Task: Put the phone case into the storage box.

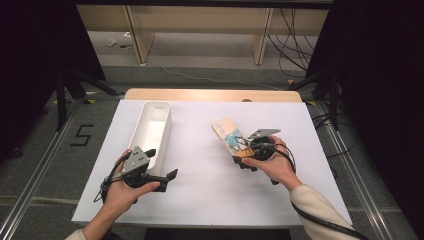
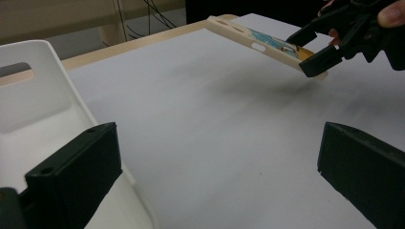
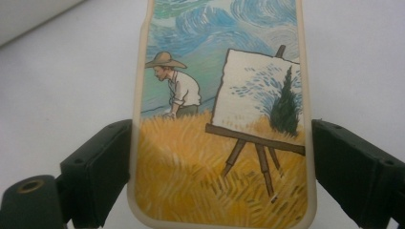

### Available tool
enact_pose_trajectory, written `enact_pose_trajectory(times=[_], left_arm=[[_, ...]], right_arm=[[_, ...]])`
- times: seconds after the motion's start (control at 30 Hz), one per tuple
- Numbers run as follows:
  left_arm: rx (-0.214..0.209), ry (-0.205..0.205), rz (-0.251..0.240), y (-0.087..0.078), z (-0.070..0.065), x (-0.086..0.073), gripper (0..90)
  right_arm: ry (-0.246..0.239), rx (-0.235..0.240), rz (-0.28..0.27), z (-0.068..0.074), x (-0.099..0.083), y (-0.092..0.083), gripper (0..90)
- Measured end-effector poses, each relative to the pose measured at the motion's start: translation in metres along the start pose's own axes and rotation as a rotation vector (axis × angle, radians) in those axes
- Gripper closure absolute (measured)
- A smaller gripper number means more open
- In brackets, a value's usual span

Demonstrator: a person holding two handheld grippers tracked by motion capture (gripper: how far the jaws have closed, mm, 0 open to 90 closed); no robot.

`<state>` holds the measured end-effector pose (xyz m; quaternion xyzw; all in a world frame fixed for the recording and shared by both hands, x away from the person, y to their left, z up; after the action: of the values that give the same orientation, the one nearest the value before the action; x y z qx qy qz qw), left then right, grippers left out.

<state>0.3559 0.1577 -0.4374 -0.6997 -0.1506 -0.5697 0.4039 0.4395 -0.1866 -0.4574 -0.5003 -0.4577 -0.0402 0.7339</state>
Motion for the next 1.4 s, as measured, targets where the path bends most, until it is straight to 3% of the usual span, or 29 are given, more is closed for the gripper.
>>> enact_pose_trajectory(times=[0.1, 0.27, 0.43, 0.7, 0.87, 1.0, 1.4], left_arm=[[-0.011, -0.012, 0.014, 0.007, -0.004, 0.007, 1.2], [-0.074, -0.068, 0.004, 0.025, -0.009, 0.033, 2.2], [-0.111, -0.046, 0.033, 0.05, -0.015, 0.063, 3.8], [-0.145, -0.056, 0.065, 0.086, -0.024, 0.094, 4.5], [-0.153, -0.072, 0.074, 0.103, -0.028, 0.104, 7.5], [-0.144, -0.061, 0.08, 0.114, -0.029, 0.11, 12.4], [-0.163, -0.13, 0.126, 0.137, -0.026, 0.11, 22.7]], right_arm=[[-0.011, 0.001, -0.035, 0.004, -0.003, -0.006, 11.8], [-0.023, 0.005, -0.068, 0.012, -0.008, -0.014, 11.7], [-0.04, 0.015, -0.095, 0.019, -0.012, -0.021, 11.7], [-0.054, 0.027, -0.135, 0.024, -0.021, -0.031, 11.7], [-0.071, 0.03, -0.151, 0.03, -0.024, -0.036, 11.7], [-0.082, 0.03, -0.164, 0.034, -0.024, -0.039, 11.7], [-0.114, 0.028, -0.176, 0.041, -0.025, -0.039, 11.7]])
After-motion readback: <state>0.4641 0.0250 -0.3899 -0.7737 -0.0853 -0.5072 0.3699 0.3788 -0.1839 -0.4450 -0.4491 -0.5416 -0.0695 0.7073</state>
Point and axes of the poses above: each handheld gripper's, and its own axes: y roughly forward along the jaws, x roughly out of its top, z roughly to its left, the point moved 2 cm from there along y, roughly forward along the jaws, and after that the axes turned 2 degrees about y, right-handed, at the moved point
